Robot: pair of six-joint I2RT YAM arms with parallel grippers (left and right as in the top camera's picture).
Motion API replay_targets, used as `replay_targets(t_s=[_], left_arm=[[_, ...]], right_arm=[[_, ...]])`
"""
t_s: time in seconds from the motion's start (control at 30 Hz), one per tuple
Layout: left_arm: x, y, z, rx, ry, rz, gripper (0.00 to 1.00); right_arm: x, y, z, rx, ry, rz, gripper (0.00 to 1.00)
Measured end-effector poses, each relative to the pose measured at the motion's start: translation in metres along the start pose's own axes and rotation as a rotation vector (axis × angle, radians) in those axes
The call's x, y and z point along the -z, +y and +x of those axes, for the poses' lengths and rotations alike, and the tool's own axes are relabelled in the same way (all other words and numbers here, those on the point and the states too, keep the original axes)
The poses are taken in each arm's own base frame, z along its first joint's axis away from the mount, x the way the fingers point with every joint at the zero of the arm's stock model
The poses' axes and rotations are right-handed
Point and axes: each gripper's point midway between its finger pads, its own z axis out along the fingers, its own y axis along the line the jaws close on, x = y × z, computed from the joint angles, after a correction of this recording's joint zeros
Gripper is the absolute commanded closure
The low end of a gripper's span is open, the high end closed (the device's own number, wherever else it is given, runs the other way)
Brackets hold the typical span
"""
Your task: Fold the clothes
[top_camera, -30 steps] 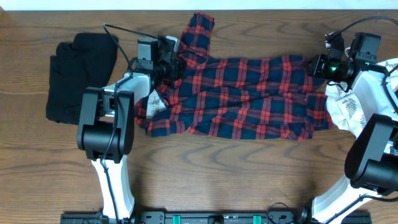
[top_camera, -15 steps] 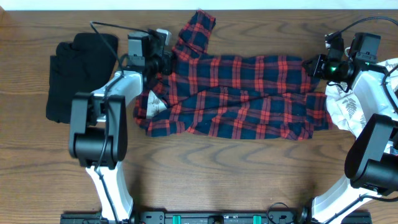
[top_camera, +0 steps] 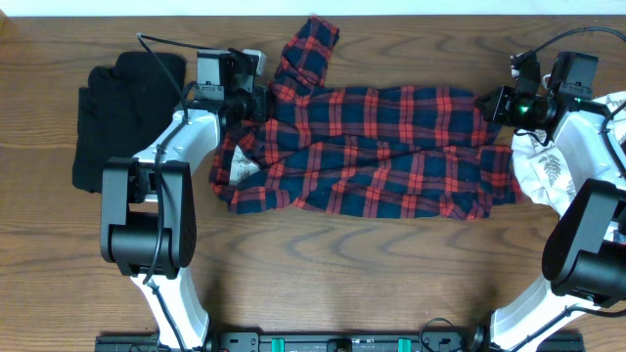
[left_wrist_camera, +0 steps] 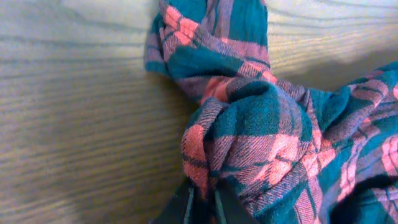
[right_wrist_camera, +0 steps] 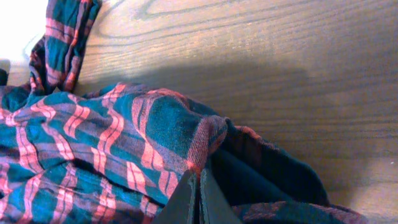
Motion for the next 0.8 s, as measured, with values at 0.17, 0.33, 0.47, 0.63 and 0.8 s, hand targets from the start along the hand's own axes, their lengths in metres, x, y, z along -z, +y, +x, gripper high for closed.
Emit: replay_targets(t_s=[0.17,0.33,0.47,0.63,0.8], left_arm=[[0.000,0.000,-0.004,-0.001,-0.018,0.000,0.83],[0.001,-0.001,-0.027,-0.039,-0.108,0.001,0.83],[0.003,-0.002,-0.038,-0.058,-0.153,0.001,0.83],[0.003,-0.002,-0.039,-0.059,-0.153,0.001,0.83],[0.003,-0.002,-0.039,-0.059,-0.154,0.001,0.83]], right_arm=[[0.000,0.000,0.001,-0.002,0.003,0.000,0.97],[0.000,0.000,0.003,-0.009,0.013,0.001,0.97],[0.000,0.000,0.004,-0.010,0.014,0.001,0.96],[0.000,0.000,0.004,-0.009,0.014,0.002,0.97],[0.000,-0.001,0.004,-0.009,0.014,0.004,0.96]])
